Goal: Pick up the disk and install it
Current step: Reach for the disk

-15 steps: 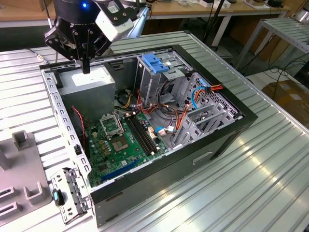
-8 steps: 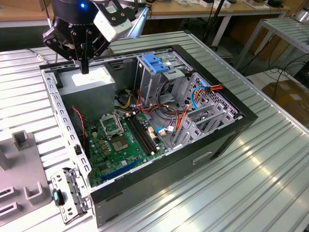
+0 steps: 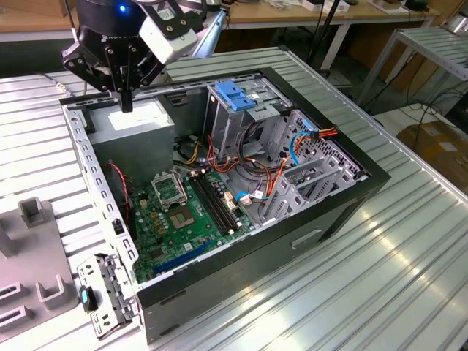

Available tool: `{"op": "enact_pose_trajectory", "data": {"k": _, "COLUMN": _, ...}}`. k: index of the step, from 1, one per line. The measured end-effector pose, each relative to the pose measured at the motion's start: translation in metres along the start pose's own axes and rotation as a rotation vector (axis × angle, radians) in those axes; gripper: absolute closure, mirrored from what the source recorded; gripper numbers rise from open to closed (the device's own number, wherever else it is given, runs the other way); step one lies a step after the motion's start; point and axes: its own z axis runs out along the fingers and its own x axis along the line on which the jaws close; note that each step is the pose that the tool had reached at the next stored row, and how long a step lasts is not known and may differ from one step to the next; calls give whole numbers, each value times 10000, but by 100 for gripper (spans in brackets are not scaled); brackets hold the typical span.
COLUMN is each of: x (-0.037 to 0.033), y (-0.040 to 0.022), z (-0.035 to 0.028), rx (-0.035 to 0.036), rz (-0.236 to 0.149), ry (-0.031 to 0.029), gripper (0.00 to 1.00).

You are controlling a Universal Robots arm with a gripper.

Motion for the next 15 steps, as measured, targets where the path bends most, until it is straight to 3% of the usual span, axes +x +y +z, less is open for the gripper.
{"op": "enact_pose_trajectory", "data": {"k": 15, "x": 78, "y": -6, "z": 1, "rx": 0, "rz": 0, "ry": 0, "gripper": 89}}
